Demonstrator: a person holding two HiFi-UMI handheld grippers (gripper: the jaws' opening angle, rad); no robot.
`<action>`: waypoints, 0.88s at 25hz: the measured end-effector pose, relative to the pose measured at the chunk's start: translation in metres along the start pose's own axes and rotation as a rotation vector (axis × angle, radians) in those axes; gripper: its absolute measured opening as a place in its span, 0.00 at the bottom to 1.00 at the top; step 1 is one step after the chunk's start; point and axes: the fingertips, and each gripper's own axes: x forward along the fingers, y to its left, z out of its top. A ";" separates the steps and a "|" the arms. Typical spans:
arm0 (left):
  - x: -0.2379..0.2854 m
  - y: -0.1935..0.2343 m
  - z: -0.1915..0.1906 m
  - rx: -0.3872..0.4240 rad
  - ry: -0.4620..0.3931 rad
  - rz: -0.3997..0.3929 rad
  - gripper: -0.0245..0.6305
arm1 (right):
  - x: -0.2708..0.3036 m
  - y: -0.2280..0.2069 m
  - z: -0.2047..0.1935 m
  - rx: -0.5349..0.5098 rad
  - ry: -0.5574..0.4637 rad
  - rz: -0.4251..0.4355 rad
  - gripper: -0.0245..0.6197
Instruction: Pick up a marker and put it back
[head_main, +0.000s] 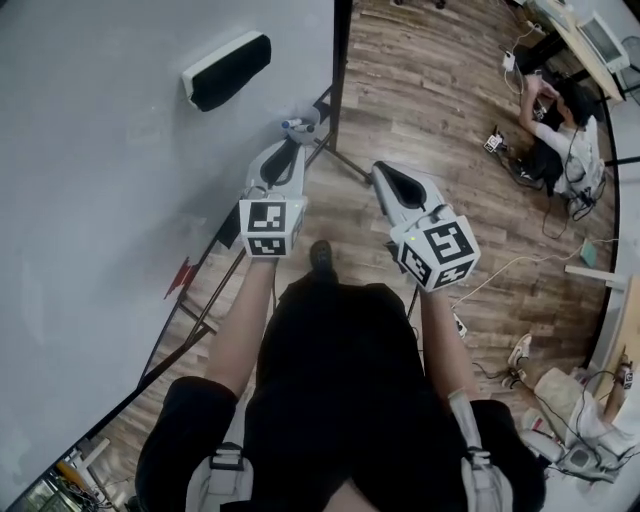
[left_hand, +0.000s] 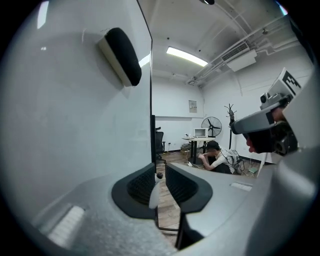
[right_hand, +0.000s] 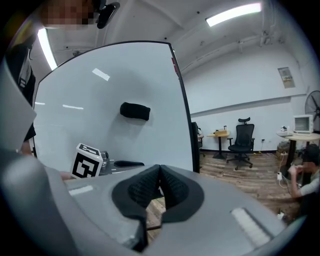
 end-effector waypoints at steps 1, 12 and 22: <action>-0.005 -0.006 0.003 -0.004 -0.004 0.002 0.15 | -0.006 0.002 0.002 -0.006 -0.005 0.012 0.04; -0.073 -0.084 0.022 -0.027 -0.049 0.042 0.11 | -0.085 0.020 -0.009 0.016 -0.037 0.126 0.04; -0.137 -0.168 -0.001 -0.044 -0.035 0.025 0.08 | -0.161 0.040 -0.054 0.052 -0.016 0.161 0.04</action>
